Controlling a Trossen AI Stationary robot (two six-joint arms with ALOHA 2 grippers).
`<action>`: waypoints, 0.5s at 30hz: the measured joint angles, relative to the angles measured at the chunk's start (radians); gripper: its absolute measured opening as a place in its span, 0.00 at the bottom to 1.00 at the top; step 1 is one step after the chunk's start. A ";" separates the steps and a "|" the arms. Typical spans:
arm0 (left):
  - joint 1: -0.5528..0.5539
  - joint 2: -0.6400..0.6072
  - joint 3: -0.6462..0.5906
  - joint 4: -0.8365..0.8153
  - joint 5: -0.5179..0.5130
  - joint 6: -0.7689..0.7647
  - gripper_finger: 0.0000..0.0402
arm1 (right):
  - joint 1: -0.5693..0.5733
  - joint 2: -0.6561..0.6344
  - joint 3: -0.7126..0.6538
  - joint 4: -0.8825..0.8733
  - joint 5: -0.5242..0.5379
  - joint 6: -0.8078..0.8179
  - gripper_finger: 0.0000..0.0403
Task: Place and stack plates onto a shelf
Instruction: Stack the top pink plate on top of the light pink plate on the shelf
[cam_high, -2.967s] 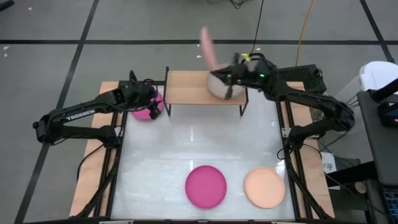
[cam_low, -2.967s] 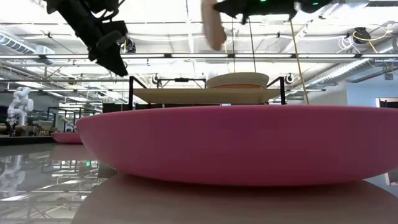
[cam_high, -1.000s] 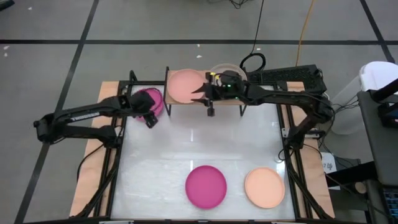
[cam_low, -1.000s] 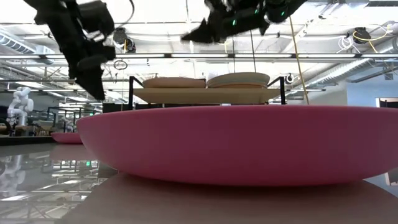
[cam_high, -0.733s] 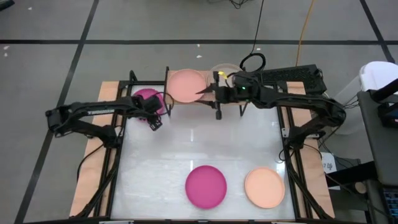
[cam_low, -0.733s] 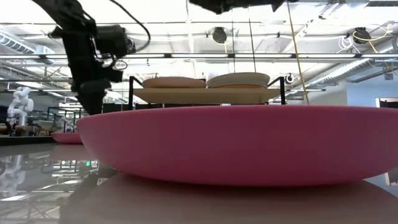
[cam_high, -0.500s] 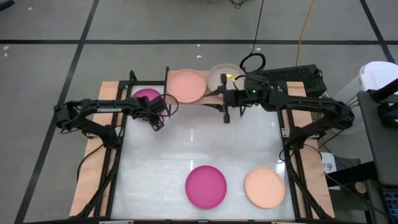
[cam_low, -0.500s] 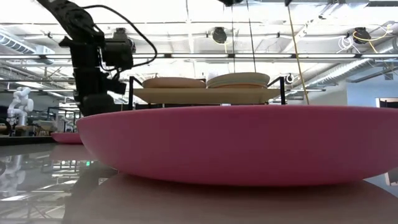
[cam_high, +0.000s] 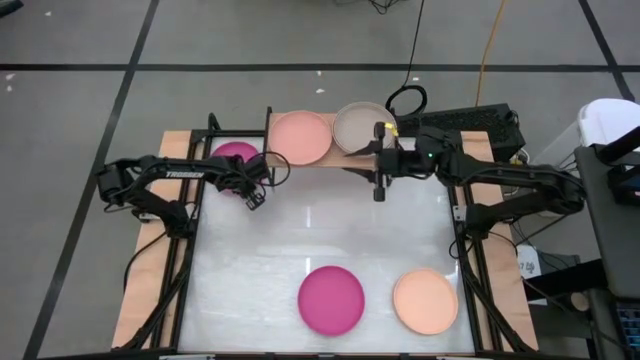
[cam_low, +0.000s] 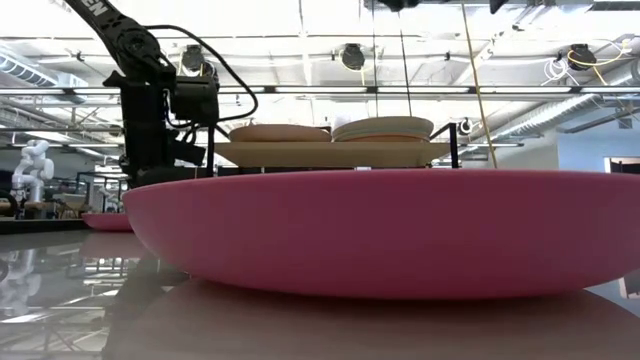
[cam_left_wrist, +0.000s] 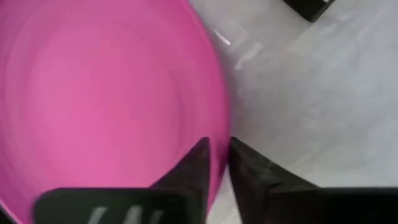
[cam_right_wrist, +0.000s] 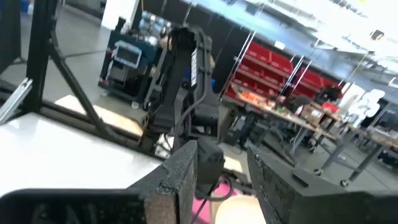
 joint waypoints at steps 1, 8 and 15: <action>0.000 -0.001 0.000 -0.002 0.003 0.001 0.10 | 0.000 -0.008 -0.007 0.015 0.000 0.004 0.31; 0.003 -0.046 -0.001 -0.014 0.006 0.020 0.02 | 0.000 -0.062 -0.053 0.062 0.001 0.022 0.31; 0.002 -0.240 0.036 -0.124 -0.003 0.012 0.02 | 0.000 -0.090 -0.057 0.057 0.000 0.044 0.31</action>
